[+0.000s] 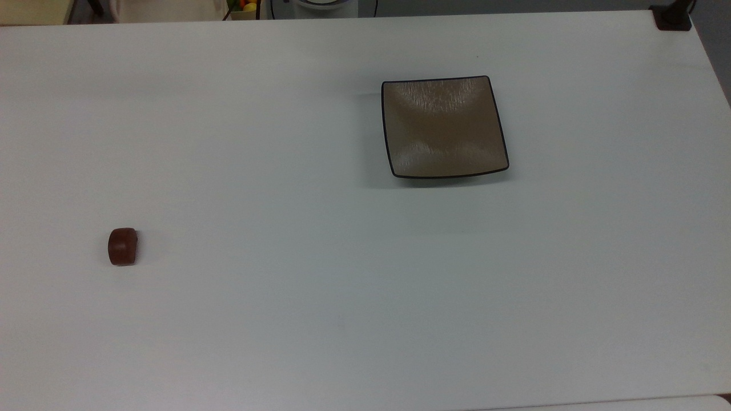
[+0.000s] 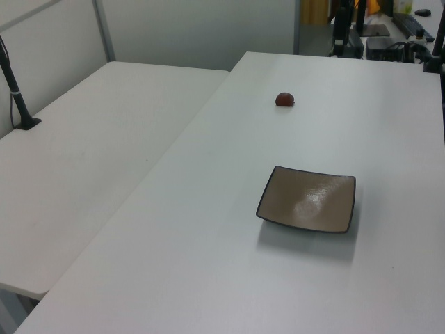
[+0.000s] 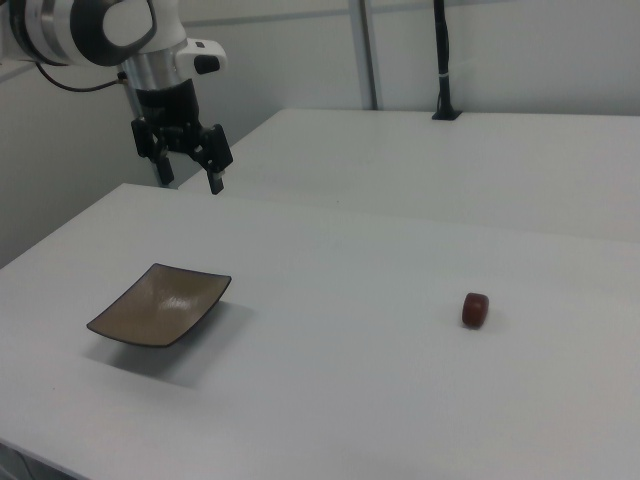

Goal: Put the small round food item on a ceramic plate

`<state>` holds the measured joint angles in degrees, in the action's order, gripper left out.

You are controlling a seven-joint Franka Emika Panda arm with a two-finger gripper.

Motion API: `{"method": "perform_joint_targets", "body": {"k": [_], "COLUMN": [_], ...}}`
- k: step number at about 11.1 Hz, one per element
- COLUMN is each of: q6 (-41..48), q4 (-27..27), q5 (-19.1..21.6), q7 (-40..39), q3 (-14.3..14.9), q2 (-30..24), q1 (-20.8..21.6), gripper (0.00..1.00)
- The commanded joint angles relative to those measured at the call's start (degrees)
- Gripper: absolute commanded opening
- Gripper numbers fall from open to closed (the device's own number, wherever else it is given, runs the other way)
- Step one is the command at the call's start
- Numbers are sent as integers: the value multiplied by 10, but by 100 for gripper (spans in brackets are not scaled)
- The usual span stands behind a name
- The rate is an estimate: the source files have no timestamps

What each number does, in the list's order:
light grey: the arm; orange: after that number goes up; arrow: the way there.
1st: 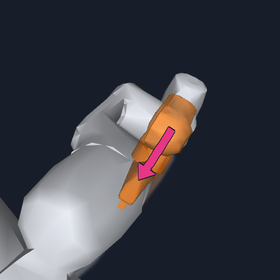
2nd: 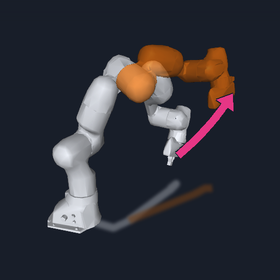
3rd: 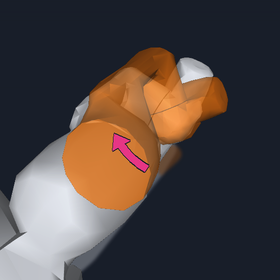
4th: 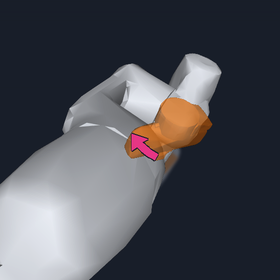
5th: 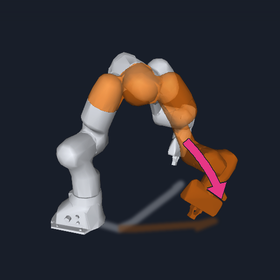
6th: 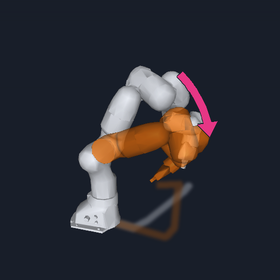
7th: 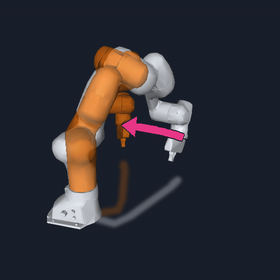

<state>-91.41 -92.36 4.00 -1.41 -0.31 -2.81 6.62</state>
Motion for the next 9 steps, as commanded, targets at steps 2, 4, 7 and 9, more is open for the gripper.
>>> {"method": "perform_joint_targets", "body": {"k": [2, 4, 7, 9], "q6": [-29, -29, -31, -33], "q4": [-18, -18, -18, -18], "q5": [0, 0, 0, 0], "q7": [5, 5, 4, -1], "q3": [8, 8, 8, 8], "q2": [-6, -7, -6, -5], "q1": [9, 8, 7, 6], "gripper": [100, 100, 100, 100]}}
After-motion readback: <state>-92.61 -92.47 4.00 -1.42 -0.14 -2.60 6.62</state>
